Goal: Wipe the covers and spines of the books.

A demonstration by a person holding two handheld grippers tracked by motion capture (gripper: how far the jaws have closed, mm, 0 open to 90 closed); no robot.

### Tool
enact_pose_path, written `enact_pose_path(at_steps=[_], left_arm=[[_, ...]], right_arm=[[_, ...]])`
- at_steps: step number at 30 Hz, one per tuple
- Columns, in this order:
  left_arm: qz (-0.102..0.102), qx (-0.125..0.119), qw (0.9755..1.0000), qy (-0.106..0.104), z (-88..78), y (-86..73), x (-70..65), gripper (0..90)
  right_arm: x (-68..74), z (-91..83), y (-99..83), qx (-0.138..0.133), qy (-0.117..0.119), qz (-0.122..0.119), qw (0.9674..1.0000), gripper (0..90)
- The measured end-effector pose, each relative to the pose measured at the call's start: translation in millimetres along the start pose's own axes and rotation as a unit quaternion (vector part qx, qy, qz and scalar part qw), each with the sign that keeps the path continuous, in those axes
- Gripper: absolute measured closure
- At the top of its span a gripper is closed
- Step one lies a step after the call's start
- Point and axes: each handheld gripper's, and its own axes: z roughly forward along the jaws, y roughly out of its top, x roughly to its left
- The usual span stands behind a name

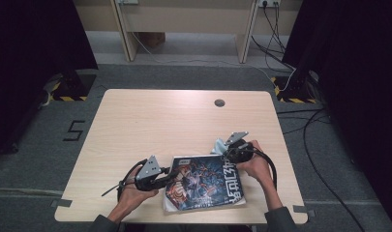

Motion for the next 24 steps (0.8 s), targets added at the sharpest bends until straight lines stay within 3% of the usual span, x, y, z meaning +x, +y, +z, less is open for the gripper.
enact_pose_path(at_steps=[2,4,9,10,14,18,21,24], left_arm=[[0.000,-0.001,1.0000,0.000,-0.1,0.1,-0.2,77.5],[0.001,0.000,1.0000,0.000,-0.1,0.5,-0.7,77.5],[0.003,-0.001,1.0000,-0.001,-0.1,0.4,-0.9,77.5],[0.004,0.000,1.0000,-0.001,-0.1,0.8,-1.1,77.5],[0.002,-0.001,1.0000,-0.003,-0.2,0.9,-0.6,77.5],[0.002,-0.001,1.0000,-0.002,-0.4,0.8,-0.5,77.5],[0.000,-0.002,1.0000,-0.001,-0.5,0.5,-0.5,77.5],[0.000,-0.002,1.0000,-0.002,0.0,0.5,-0.3,77.5]], right_arm=[[3.4,-1.5,2.7,-0.001,0.002,-0.006,1.0000,79.2],[8.0,-1.8,9.0,0.016,-0.016,-0.027,0.9994,79.2],[2.4,4.5,4.5,0.036,-0.033,-0.026,0.9985,79.3],[-5.7,9.6,-2.1,0.057,-0.051,-0.014,0.9970,79.3],[-20.7,15.8,-16.3,0.063,-0.056,0.011,0.9964,79.3],[-25.2,16.8,-21.6,0.059,-0.051,0.027,0.9966,79.3],[-24.1,11.3,-18.9,0.048,-0.047,0.022,0.9975,79.3],[-17.3,6.0,-10.5,0.026,-0.022,0.020,0.9992,79.4]])
